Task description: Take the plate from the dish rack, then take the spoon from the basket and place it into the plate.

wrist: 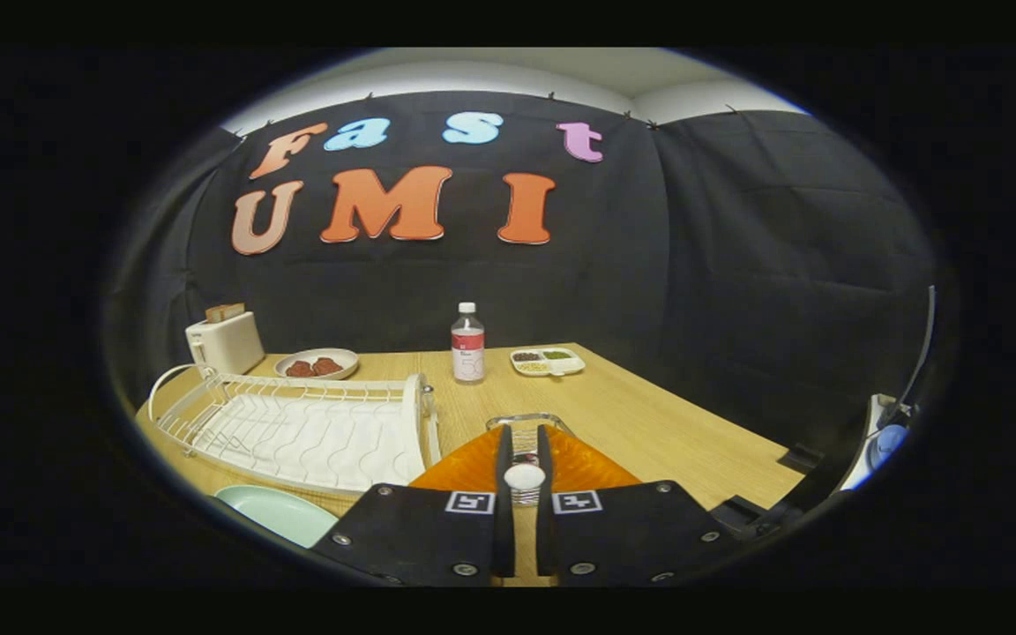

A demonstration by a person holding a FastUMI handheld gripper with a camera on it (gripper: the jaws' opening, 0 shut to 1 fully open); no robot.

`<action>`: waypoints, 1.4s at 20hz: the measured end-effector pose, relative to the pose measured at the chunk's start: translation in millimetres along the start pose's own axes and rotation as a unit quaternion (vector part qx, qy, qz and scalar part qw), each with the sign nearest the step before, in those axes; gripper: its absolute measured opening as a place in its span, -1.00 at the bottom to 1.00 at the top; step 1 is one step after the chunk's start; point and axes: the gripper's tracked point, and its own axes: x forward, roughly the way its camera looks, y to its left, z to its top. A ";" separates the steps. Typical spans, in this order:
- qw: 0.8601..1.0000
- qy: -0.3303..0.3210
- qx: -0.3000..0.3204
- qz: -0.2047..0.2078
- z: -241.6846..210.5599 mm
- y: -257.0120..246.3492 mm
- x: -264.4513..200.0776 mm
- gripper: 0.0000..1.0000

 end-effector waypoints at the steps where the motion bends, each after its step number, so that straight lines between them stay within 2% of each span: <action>1: 1.000 0.000 -0.002 0.000 2.1 -1.0 -6.0 -0.81; 7: 1.000 -0.019 -0.007 -0.002 18.9 -6.2 -37.2 -0.82; 13: 0.999 -0.033 0.016 0.006 29.7 -9.0 -71.0 -0.81; 21: 0.995 -0.019 0.047 0.083 18.6 31.1 -120.6 -0.81; 28: 0.988 -0.017 0.030 0.150 4.5 77.8 -148.8 -0.81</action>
